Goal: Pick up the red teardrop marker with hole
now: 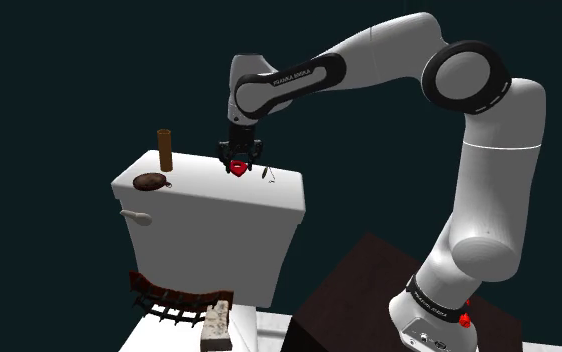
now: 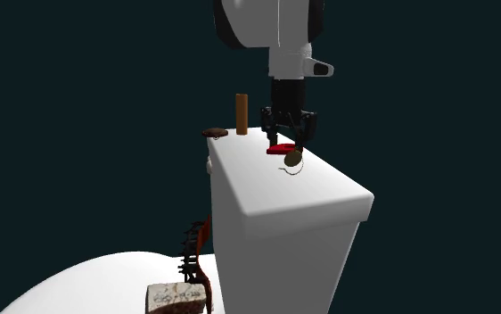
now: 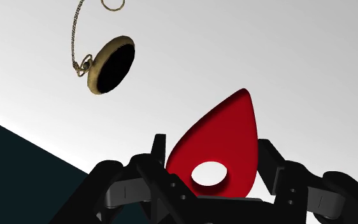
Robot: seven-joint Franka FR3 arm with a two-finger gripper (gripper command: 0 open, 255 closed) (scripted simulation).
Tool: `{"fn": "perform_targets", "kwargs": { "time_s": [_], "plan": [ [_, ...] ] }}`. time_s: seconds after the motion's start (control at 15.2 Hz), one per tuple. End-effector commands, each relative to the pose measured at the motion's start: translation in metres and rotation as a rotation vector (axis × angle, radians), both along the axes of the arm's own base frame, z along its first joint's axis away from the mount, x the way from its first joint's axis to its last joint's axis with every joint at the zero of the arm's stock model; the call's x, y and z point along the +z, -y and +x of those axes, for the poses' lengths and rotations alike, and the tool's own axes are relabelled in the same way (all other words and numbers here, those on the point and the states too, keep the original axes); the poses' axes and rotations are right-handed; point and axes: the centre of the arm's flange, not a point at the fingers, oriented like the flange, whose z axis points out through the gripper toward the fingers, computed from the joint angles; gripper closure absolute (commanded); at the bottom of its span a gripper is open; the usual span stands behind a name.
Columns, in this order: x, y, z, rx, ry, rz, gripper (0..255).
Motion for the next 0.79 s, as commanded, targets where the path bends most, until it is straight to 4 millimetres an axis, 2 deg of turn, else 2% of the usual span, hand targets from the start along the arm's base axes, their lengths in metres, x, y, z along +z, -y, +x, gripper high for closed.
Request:
{"fn": "perform_targets", "kwargs": {
  "time_s": [0.0,0.07,0.73],
  "plan": [
    [-0.001,-0.001,0.0,0.001,-0.001,0.0,255],
    [-0.001,0.0,0.0,0.001,-0.001,0.001,255],
    [0.052,0.0,0.0,0.001,-0.001,0.001,255]
  ]
}}
